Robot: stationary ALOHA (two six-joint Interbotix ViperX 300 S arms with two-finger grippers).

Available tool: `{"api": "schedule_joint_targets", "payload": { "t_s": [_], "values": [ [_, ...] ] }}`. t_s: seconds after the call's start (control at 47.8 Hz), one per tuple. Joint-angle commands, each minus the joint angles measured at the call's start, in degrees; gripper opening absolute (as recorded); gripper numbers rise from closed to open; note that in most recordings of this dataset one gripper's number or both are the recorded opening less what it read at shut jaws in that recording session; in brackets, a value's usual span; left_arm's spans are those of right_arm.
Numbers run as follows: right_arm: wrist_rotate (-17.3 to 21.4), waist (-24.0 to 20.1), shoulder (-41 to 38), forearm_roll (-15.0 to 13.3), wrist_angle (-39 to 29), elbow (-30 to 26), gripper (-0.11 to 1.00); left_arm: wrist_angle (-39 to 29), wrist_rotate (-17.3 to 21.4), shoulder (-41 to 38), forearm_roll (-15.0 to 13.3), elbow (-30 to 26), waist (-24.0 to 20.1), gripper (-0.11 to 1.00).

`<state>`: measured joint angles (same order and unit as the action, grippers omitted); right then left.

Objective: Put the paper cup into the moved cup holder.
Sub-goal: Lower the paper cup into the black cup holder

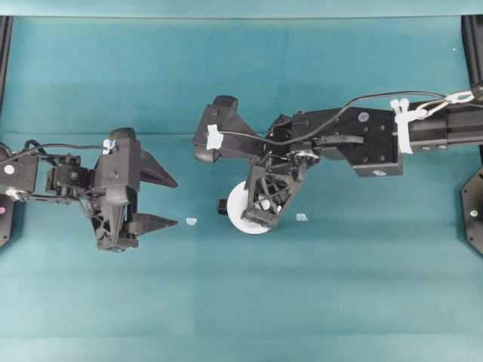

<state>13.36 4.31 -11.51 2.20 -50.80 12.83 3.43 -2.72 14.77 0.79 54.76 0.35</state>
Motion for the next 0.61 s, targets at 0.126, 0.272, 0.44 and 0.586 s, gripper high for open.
{"api": "schedule_joint_targets", "payload": {
  "t_s": [0.126,0.272,0.44,0.586],
  "values": [
    [-0.6,-0.1,1.8,-0.2,0.4,-0.3,0.84,0.4,-0.1,0.2,0.1,-1.1,0.2,0.8],
    [-0.6,-0.1,2.9,-0.3,0.5,0.1,0.85,0.4,-0.1,0.2,0.1,-1.1,0.1,0.8],
    [-0.6,-0.1,4.0,-0.3,1.7,0.7,0.85,0.3,-0.1,0.2,0.1,-1.1,0.1,0.8],
    [-0.6,-0.3,4.7,-0.3,2.9,1.1,0.85,0.3,-0.1,0.2,0.1,-1.1,0.1,0.8]
  ]
}}
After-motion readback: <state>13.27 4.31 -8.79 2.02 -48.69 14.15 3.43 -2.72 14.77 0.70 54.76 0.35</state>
